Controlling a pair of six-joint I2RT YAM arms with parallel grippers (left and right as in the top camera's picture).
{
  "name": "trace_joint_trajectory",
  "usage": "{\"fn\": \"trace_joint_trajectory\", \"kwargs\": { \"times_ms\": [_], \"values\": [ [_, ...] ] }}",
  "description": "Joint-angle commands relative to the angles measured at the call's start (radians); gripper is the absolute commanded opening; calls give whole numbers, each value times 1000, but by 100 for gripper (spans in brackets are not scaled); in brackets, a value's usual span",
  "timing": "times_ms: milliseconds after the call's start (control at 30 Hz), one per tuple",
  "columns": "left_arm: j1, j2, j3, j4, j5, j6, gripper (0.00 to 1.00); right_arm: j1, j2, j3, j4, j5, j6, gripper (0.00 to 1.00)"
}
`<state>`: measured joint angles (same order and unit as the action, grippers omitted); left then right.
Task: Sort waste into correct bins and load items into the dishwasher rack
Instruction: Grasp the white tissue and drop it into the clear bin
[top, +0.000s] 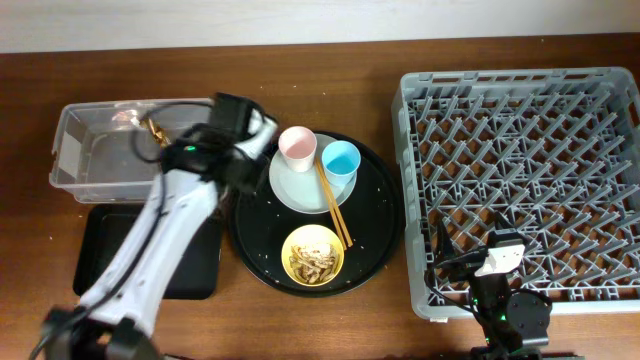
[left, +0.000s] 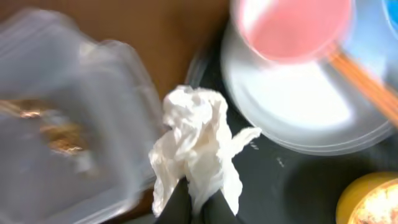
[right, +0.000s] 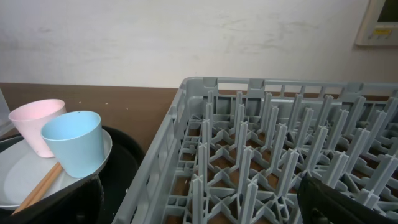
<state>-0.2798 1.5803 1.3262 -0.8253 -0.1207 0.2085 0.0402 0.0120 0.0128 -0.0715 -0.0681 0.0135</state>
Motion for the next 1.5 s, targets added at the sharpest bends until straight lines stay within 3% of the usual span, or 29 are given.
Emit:
{"fn": "trace_joint_trajectory", "kwargs": {
  "times_ms": [0, 100, 267, 367, 600, 633, 667, 700, 967, 1033, 1100, 1167, 1200, 1333, 1467],
  "values": [
    [106, -31, 14, 45, -63, -196, 4, 5, -6, -7, -1, -2, -6, 98],
    [195, -23, 13, 71, -60, -270, 3, 5, -6, -7, -1, -2, -6, 98],
    [278, 35, 13, 100, 10, -284, 6, 5, -6, -7, -1, -2, -6, 98],
    [284, 87, 13, 96, 19, -284, 18, 5, -6, -7, -1, -2, -6, 98],
    [284, 194, 12, 159, 19, -283, 19, 5, -6, -7, -1, -2, -6, 98],
    [284, 193, 12, 166, 19, -283, 24, 5, -6, -7, -1, -2, -6, 98],
    [284, 190, 13, 171, 19, -283, 42, 5, -6, -7, -1, -2, -6, 98],
    [284, 188, 16, 174, 19, -283, 53, 5, -6, -7, -1, -2, -6, 98],
    [283, 75, 46, 142, 20, -284, 65, 5, -6, -7, -1, -2, -6, 98],
    [283, 19, 46, 95, 21, -285, 58, 5, -6, -7, -1, -2, -6, 98],
    [283, -37, 46, 3, 28, -304, 42, 5, -6, -7, -1, -2, -6, 98],
    [283, -79, 45, -108, 28, -345, 11, 5, -6, -7, -1, -2, -6, 98],
    [283, -89, 45, -158, 28, -373, 0, 5, -6, -7, -1, -2, -6, 98],
    [283, -87, -5, -332, 27, -470, 0, 5, -6, -7, -1, -2, -6, 98],
    [283, -87, -170, -300, 28, -470, 0, 5, -6, -7, -1, -2, -6, 98]
  ]
}}
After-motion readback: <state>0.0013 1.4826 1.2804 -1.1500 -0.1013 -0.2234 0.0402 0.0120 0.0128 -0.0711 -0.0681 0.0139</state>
